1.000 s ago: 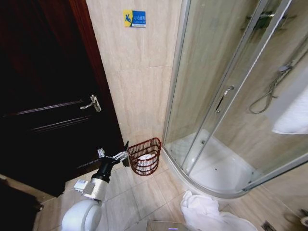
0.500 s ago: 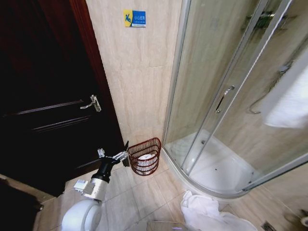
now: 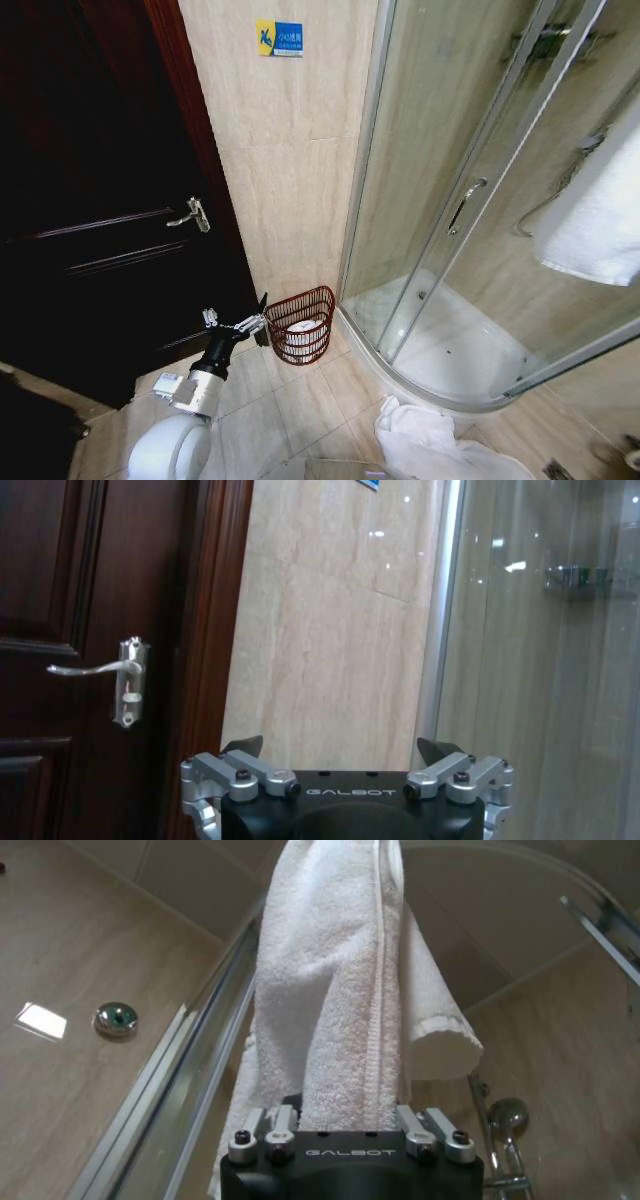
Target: Discard the used towel into the hamper.
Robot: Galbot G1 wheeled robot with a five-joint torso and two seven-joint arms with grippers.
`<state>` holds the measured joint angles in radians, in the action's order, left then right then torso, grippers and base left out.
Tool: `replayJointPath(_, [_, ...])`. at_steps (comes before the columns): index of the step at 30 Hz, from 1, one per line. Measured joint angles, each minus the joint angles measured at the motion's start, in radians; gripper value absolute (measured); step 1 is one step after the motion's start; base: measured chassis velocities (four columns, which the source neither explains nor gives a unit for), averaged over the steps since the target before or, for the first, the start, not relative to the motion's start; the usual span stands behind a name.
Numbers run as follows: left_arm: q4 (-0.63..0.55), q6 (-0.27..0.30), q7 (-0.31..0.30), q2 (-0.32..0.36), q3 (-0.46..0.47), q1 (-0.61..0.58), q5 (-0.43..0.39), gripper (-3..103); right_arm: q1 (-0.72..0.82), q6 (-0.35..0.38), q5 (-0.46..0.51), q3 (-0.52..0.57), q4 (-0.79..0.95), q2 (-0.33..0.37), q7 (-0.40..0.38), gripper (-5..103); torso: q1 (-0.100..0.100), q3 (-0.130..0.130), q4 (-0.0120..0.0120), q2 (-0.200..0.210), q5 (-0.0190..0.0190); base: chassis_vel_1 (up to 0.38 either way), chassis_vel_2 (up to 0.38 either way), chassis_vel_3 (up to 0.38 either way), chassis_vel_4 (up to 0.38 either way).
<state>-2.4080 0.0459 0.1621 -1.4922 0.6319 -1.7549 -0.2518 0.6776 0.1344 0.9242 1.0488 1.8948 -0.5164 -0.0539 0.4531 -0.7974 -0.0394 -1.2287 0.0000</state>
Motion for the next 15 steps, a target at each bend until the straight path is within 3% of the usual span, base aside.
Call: replayJointPath(15, [0.000,0.000,0.000,0.000,0.000,0.000,0.000,100,0.037,-0.012,0.005,0.034,0.021,0.013,0.007,8,0.000,0.000,0.0000,0.000,0.0000,0.000,0.000,0.000,0.000])
